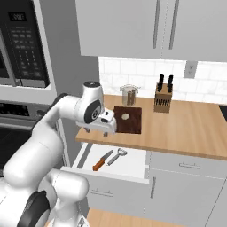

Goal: Place the appropriate cutting tool for cutting the garlic skin on the cutting board.

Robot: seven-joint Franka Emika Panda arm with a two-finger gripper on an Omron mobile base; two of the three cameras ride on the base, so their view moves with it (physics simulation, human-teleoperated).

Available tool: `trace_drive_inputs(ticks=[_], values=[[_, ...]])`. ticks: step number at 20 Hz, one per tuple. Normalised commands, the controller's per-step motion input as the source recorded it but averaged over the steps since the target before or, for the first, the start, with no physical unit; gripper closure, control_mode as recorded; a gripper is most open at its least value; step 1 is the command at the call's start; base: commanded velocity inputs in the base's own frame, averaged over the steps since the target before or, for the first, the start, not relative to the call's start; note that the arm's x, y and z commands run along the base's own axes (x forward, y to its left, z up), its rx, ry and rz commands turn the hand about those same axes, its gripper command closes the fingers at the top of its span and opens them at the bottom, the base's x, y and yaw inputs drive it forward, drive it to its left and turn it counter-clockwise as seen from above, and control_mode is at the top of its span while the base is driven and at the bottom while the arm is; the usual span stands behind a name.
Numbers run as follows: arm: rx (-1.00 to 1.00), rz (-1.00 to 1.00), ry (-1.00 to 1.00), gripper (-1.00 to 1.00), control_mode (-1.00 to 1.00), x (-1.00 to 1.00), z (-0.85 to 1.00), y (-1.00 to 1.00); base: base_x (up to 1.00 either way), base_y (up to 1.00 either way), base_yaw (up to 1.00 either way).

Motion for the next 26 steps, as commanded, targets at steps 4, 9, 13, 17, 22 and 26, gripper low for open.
trace_drive_inputs(ticks=[4, 9, 13, 17, 22, 26], values=[[0.0, -0.03, 0.07, -1.0, -1.0, 0.48, -0.62, -0.02, 0.0, 0.0, 0.0], [0.0, 0.0, 0.01, -1.0, -1.0, 0.16, -0.34, 0.0, 0.0, 0.0, 0.0], [0.0, 0.0, 0.0, -1.0, -1.0, 0.0, -0.32, 0.0, 0.0, 0.0, 0.0], [-0.02, 0.0, -0.02, -1.0, -1.0, 0.0, -0.44, 0.21, 0.0, 0.0, 0.0], [0.0, 0.0, -0.09, -1.0, -1.0, 0.0, -0.57, 0.26, 0.0, 0.0, 0.0], [0.0, 0.0, -0.03, -1.0, -1.0, 0.0, -0.61, 0.08, 0.0, 0.0, 0.0]])
